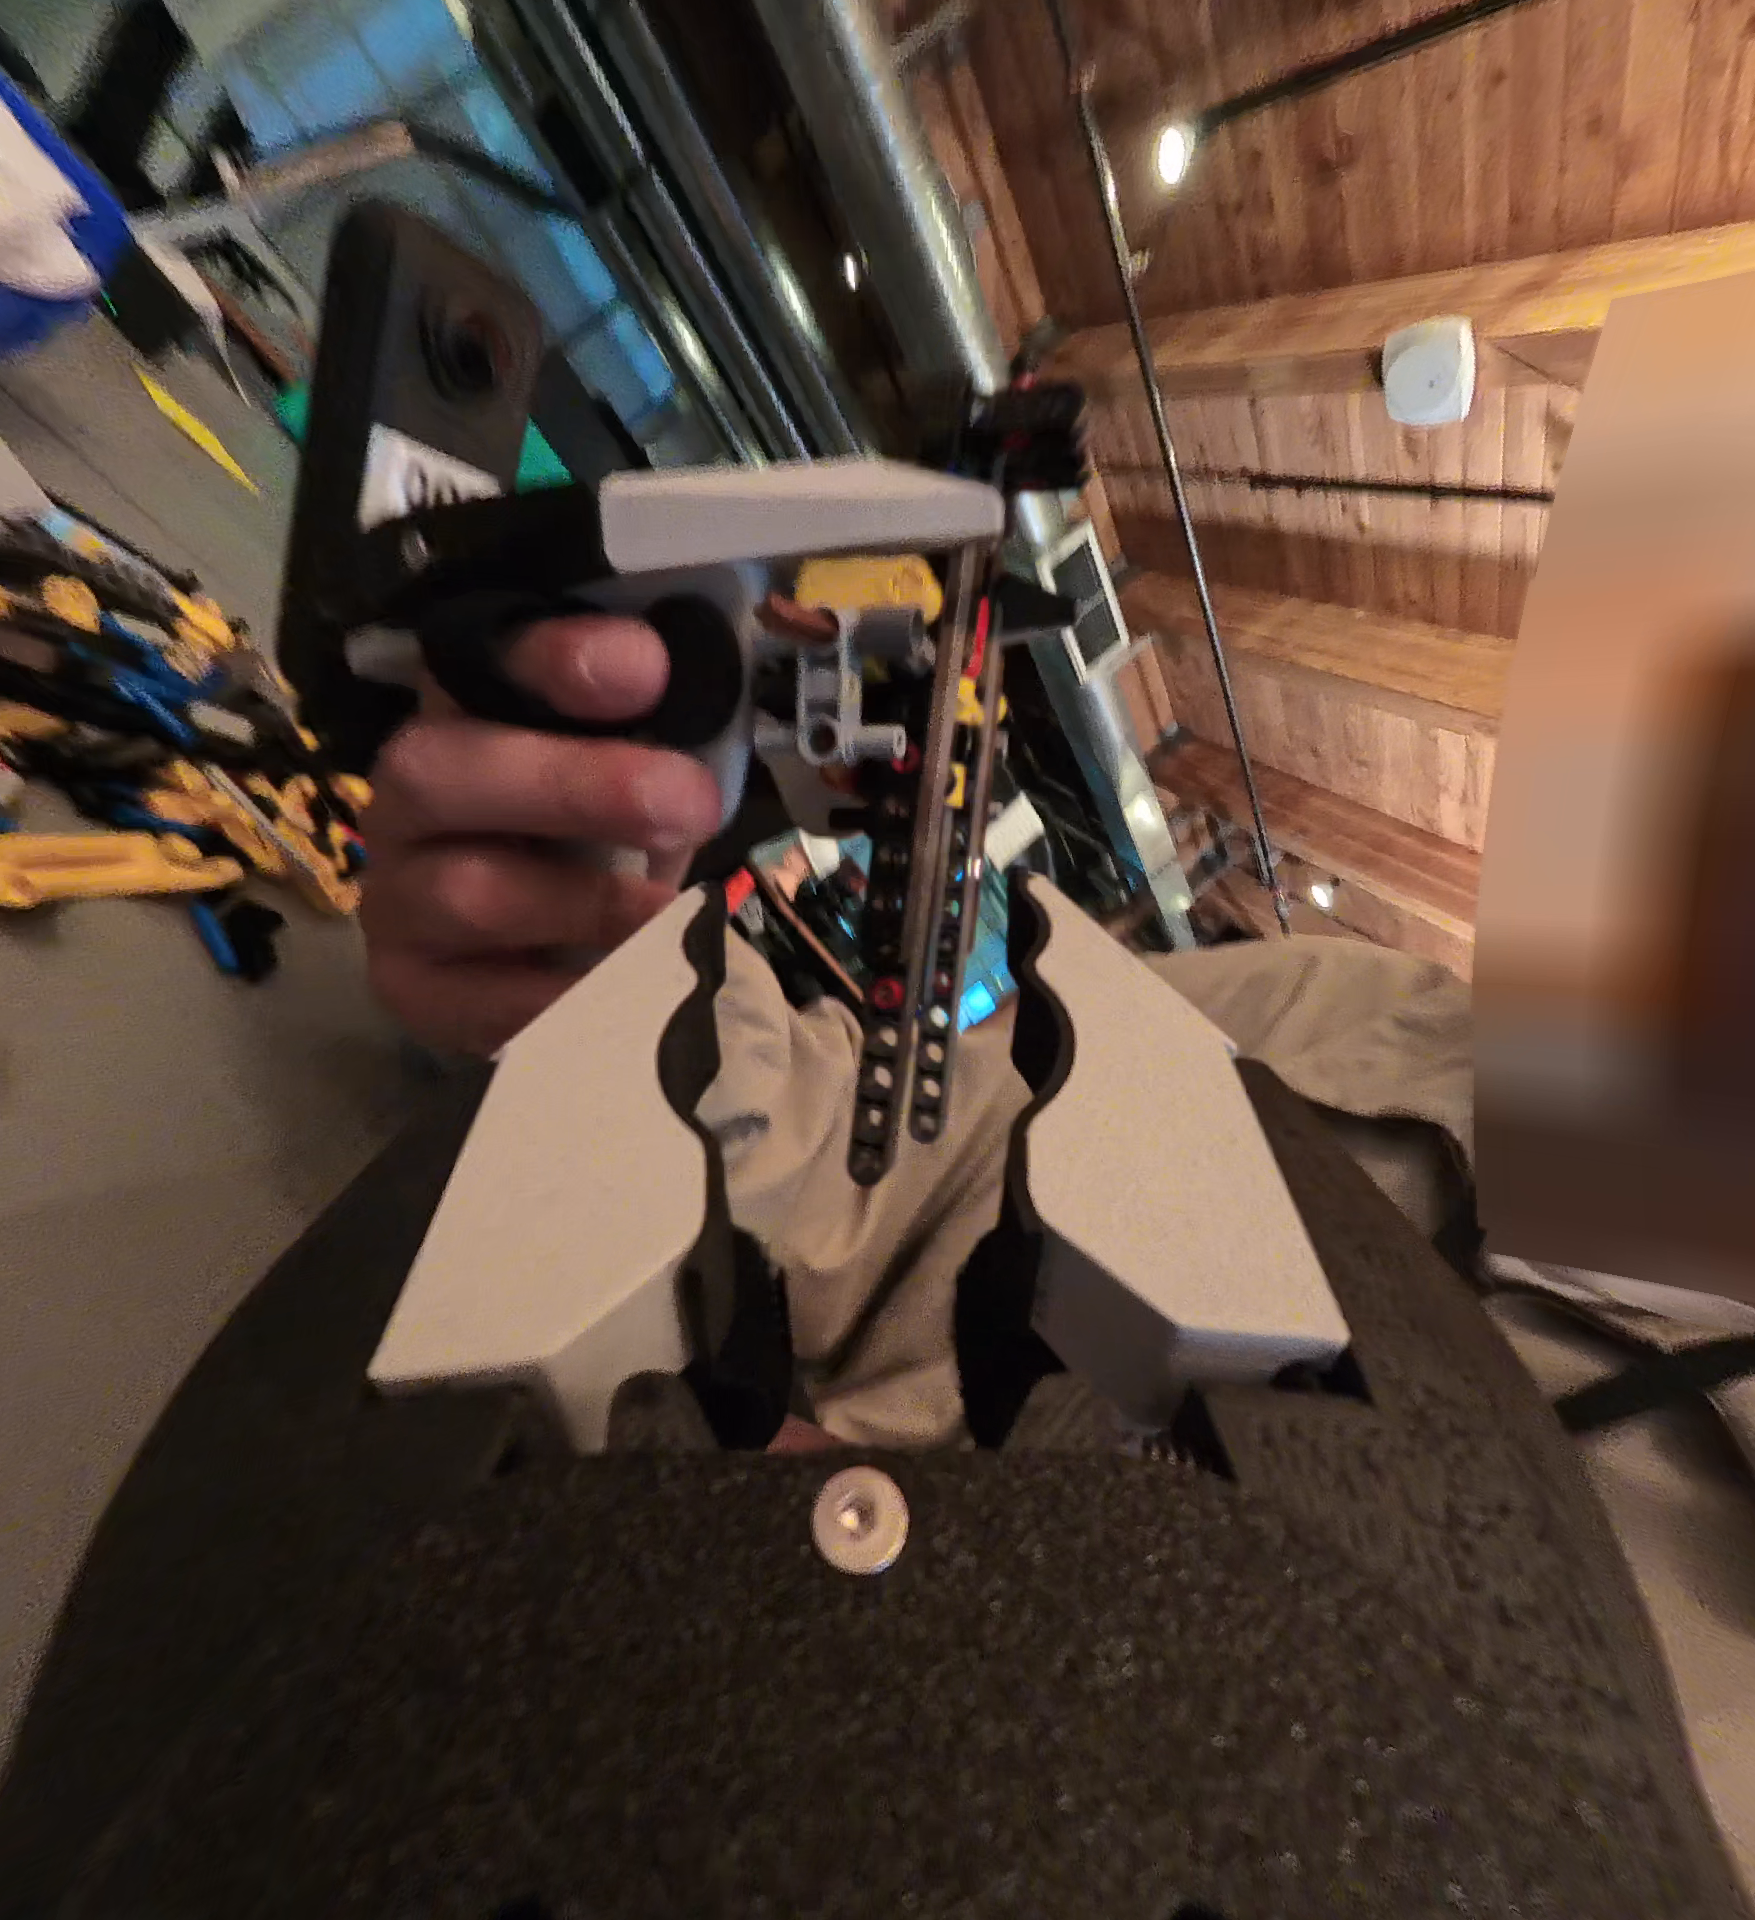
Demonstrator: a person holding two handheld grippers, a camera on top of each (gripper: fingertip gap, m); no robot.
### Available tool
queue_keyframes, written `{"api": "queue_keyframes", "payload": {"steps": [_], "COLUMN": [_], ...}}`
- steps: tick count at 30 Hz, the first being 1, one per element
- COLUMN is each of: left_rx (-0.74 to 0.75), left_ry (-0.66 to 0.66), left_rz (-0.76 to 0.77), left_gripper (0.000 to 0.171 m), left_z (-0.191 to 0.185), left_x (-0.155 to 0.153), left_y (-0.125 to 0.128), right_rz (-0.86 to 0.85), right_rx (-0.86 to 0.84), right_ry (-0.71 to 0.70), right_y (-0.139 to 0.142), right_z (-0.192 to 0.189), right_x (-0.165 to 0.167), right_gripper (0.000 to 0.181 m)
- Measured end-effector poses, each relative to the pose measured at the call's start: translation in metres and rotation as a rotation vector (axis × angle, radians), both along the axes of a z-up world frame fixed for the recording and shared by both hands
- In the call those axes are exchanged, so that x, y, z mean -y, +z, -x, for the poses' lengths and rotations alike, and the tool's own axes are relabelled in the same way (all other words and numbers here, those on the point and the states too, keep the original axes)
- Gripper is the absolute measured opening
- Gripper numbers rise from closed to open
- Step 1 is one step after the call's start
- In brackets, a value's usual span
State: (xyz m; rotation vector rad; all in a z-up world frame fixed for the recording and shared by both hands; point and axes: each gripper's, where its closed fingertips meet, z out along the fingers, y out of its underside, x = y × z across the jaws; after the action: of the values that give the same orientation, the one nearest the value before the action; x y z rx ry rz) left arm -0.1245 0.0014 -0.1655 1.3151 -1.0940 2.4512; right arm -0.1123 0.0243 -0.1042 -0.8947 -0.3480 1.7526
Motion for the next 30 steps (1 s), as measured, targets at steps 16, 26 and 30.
{"api": "queue_keyframes", "payload": {"steps": [16, 26, 30], "left_rx": [0.093, -0.022, -0.017], "left_ry": [0.437, 0.745, 0.739], "left_rz": [-0.403, -0.684, -0.700], "left_gripper": [0.014, 0.014, 0.014], "left_z": [-0.004, -0.011, -0.012], "left_x": [-0.042, -0.085, -0.082], "left_y": [-0.003, -0.021, -0.023], "right_rz": [0.074, -0.107, -0.034], "right_rx": [0.338, 1.219, 1.271], "right_ry": [-0.463, -1.334, -1.297], "right_y": [-0.024, -0.058, -0.072], "right_z": [-0.030, -0.028, -0.023], "right_x": [-0.034, -0.053, -0.062], "right_gripper": [0.050, 0.027, 0.023]}}
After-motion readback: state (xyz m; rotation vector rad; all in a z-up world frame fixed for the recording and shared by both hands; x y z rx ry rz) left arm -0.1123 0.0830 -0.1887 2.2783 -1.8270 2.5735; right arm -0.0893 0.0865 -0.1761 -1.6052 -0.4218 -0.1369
